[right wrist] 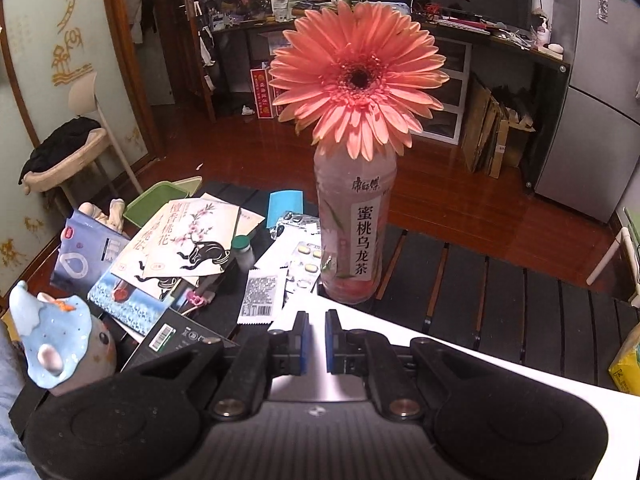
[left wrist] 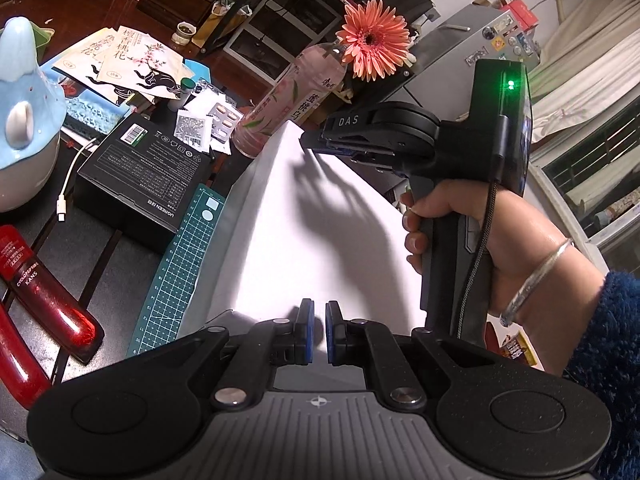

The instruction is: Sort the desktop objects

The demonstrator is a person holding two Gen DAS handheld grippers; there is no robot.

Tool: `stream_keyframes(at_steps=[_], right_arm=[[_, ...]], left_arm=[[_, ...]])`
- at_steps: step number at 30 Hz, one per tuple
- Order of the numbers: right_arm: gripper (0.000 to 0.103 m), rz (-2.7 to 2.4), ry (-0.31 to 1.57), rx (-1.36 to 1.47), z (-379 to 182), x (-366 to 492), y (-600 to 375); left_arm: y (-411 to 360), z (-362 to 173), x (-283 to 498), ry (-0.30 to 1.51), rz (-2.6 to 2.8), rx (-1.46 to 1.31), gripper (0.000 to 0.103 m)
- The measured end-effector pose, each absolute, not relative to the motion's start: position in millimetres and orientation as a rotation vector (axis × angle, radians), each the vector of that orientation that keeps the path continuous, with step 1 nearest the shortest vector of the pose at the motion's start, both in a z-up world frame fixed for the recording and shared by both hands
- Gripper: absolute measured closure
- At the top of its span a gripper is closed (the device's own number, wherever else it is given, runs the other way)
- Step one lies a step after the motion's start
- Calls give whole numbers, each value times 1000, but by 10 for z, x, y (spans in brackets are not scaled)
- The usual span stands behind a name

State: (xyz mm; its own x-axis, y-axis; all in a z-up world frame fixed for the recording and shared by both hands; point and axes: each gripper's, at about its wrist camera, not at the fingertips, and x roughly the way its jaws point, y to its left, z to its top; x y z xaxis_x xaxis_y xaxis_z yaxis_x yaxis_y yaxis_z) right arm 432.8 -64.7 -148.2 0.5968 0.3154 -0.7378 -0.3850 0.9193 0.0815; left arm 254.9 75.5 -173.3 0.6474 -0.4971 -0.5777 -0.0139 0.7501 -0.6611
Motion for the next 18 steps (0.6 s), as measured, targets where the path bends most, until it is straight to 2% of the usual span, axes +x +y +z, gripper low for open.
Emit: stream_keyframes(at_steps=[18], right_arm=[[98, 376, 845, -75, -1459, 4042, -811]], left_arm=[[699, -1701, 2553, 826, -298, -628, 95]])
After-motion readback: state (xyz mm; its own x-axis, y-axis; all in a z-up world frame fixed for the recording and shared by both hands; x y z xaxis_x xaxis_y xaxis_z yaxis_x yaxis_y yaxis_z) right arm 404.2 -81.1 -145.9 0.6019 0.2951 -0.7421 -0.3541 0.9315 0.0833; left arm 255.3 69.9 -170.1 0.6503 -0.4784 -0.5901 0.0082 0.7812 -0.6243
